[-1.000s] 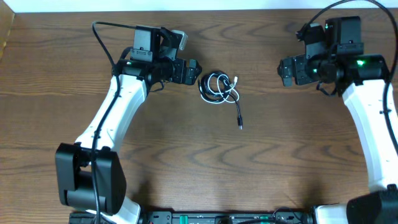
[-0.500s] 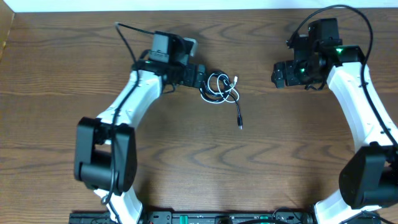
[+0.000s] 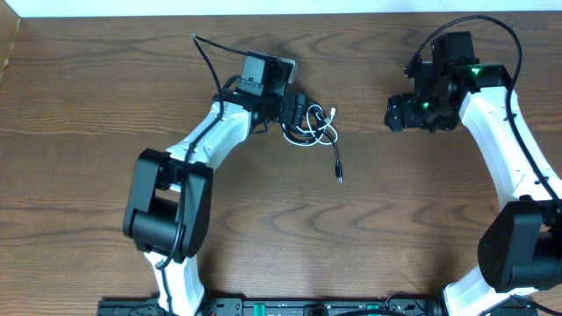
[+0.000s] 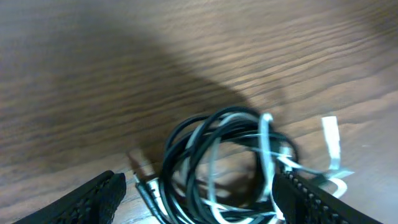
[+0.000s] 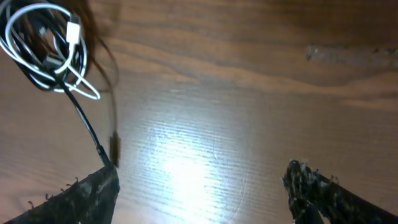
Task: Untangle cables
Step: 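Lower the left gripper onto the cable bundle and grasp it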
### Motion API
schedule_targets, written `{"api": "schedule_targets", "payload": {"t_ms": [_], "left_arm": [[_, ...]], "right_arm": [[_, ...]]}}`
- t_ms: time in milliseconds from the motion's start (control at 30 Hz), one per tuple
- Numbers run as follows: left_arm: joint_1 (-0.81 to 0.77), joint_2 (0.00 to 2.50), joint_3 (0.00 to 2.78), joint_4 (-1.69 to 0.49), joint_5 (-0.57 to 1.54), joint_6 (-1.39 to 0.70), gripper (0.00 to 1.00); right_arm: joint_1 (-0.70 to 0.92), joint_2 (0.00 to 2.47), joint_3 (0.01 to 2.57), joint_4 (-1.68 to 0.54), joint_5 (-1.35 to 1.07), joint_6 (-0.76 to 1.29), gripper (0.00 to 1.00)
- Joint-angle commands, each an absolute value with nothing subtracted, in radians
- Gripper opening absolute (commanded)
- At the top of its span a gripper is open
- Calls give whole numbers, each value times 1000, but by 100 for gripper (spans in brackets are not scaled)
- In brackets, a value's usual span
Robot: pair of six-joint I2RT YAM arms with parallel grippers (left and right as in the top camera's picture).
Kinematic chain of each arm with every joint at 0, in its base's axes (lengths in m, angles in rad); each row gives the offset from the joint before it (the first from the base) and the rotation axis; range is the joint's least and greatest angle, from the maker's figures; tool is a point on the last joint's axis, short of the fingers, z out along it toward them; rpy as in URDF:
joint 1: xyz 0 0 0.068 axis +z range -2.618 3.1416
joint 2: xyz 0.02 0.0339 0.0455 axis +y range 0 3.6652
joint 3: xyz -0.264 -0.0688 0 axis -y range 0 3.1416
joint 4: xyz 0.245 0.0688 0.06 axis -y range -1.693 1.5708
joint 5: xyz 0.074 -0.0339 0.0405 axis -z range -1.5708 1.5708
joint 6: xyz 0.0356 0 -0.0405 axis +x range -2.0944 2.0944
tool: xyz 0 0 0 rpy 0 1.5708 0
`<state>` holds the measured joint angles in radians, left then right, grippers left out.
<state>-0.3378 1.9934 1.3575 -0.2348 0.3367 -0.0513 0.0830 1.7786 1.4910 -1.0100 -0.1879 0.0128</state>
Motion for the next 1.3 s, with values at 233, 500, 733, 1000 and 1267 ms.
{"api": "schedule_targets", "payload": {"t_ms": [233,500,733,1000,1267], "left_arm": [[-342,2039,1380,-236,297,-66,72],[-342,2039,1380,-243,299,-91,60],[-342,2035,1381,-233,440,-104,57],[-343,2017,1381,-226,516,-111,57],[-344,1973,1381,-220,569,-115,57]], "right_arm": [[94,1780,1483,-1016,-198,22,80],[94,1780,1483,-1018,-198,22,81],[93,1780,1483,-1017,-198,22,82],[94,1780,1483,-1013,-198,22,84],[93,1780,1483,-1010,-198,22,86]]}}
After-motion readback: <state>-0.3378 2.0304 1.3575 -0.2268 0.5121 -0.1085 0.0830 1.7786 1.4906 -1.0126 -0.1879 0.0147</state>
